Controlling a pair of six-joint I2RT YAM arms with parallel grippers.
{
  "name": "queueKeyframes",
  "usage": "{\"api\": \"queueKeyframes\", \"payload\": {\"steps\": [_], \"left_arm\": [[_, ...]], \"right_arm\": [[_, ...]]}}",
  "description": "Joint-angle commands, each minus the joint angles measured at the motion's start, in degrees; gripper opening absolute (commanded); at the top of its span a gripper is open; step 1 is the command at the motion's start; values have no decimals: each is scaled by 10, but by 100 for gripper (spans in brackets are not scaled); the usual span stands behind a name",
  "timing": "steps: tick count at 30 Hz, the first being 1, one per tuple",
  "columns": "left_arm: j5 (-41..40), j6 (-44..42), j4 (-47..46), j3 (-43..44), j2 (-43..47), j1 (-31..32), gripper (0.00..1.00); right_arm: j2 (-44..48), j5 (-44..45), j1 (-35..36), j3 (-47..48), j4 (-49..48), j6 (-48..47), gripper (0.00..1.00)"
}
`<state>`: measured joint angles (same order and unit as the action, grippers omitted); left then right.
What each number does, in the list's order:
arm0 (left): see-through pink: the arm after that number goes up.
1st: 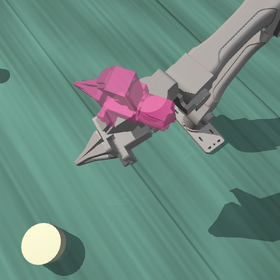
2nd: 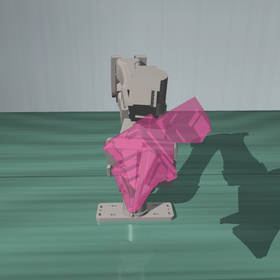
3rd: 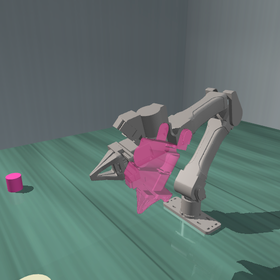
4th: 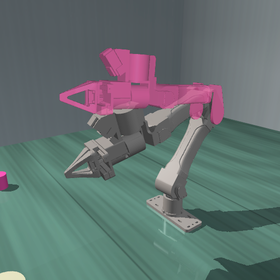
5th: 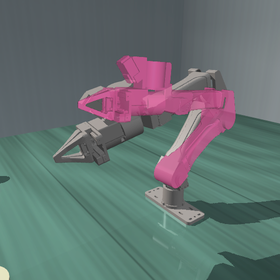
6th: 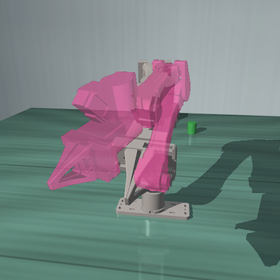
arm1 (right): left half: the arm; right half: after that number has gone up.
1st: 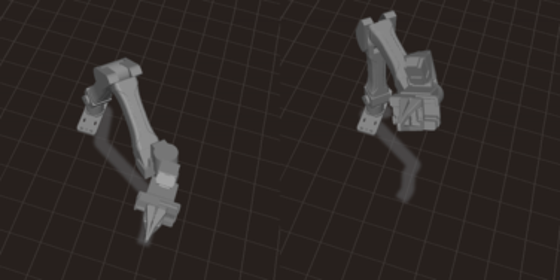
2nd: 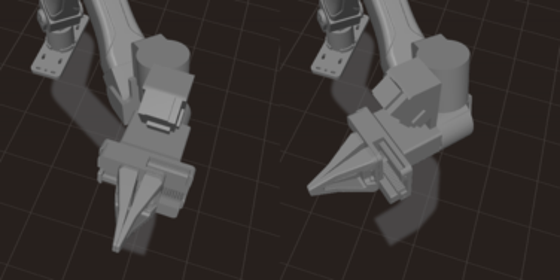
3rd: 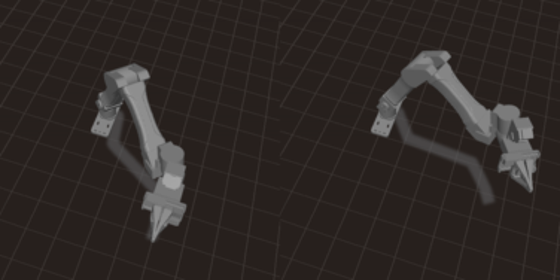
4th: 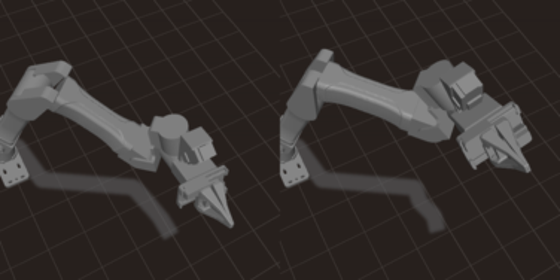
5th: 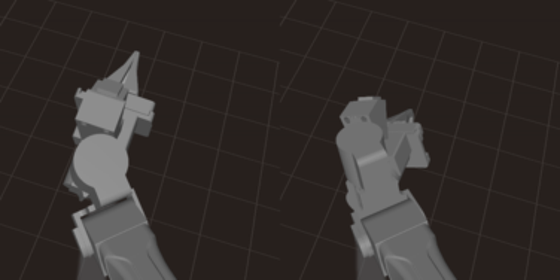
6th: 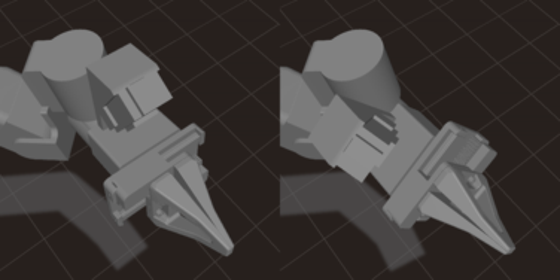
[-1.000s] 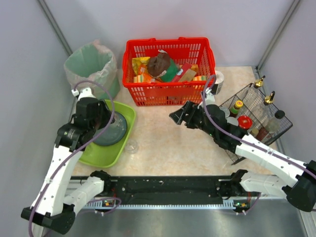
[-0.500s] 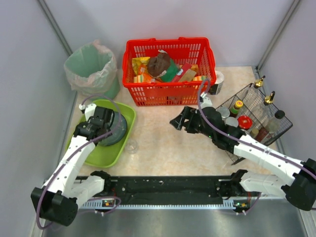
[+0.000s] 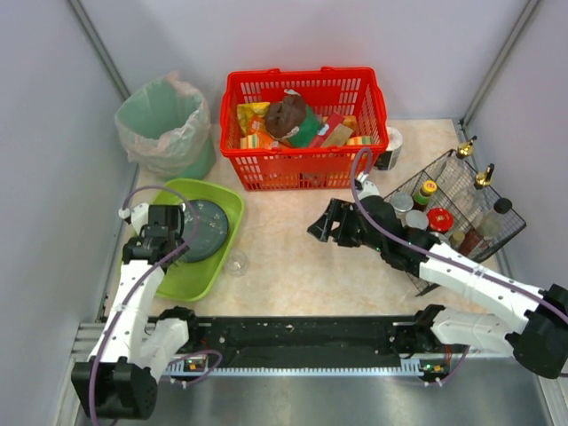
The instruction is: Clear the kitchen counter
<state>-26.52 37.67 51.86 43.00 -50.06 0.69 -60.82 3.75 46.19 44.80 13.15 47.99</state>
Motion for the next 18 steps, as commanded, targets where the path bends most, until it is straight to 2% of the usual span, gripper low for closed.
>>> {"api": "queueKeyframes", "payload": {"steps": [1,7,9,14,18], "left_arm": [[2,39,-13,-2,20,-2,27],[-18,96,-22,-26,53,-2,25],[-30,95,-14,-20,34,-3,21],[-15,60,31,26,-31,-2,22],[16,50,46,27,-20,-2,23]], "right_arm": [[-5,-11,-7,28,3,8,75],[-2,-11,-6,23,1,21,75],[2,-10,-7,22,3,22,75],[10,4,-7,18,2,20,75],[12,24,-7,18,-4,21,75]]}}
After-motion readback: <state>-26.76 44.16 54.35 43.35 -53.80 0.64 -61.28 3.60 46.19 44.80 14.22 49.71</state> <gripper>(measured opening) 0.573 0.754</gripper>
